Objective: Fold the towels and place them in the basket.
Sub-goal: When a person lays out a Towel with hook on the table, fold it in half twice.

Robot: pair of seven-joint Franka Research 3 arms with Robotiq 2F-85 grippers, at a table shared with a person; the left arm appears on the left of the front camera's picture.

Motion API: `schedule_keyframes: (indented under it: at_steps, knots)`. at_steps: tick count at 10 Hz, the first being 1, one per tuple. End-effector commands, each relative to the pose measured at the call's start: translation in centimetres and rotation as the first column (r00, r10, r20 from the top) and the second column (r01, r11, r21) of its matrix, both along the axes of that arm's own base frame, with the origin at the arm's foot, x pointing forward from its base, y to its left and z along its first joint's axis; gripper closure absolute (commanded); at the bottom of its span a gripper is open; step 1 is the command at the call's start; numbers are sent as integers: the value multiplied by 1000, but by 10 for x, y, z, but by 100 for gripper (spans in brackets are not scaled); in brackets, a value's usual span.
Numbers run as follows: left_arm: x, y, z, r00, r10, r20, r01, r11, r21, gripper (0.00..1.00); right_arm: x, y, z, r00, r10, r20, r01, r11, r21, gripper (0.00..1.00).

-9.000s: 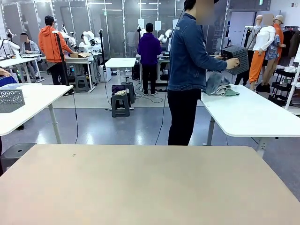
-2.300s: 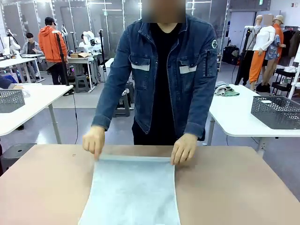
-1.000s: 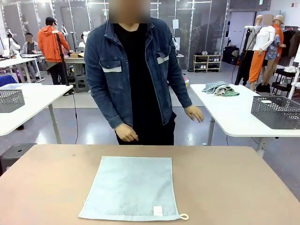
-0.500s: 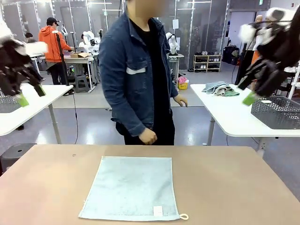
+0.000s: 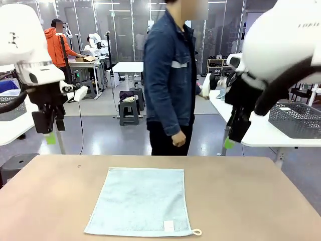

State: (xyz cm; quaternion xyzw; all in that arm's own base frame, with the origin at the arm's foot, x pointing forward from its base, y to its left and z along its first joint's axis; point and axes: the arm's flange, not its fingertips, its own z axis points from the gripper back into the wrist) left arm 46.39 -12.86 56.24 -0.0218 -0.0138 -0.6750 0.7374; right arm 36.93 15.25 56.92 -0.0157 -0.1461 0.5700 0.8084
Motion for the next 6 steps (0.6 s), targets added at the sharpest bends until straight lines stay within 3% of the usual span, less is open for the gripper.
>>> schedule_keyframes:
  at_steps: [1,2,3,4,6]
  knots:
    - [-12,5,-19,998,-18,64,17,1000,24,0,18,5,-22,998,-18,-59,14,997,-71,0]
    - [-13,7,-28,996,-40,85,39,999,14,0,22,8,-32,995,-20,-94,12,996,-87,0]
    - [-11,9,-30,997,14,74,-17,999,29,0,24,10,-33,991,-9,-137,-2,997,-74,0]
    - [-6,-1,-20,1000,-15,25,14,1000,15,0,14,6,-33,998,0,-62,-5,997,-78,0]
    - [-6,-1,-20,1000,-15,25,14,1000,15,0,14,6,-33,998,0,-62,-5,997,-78,0]
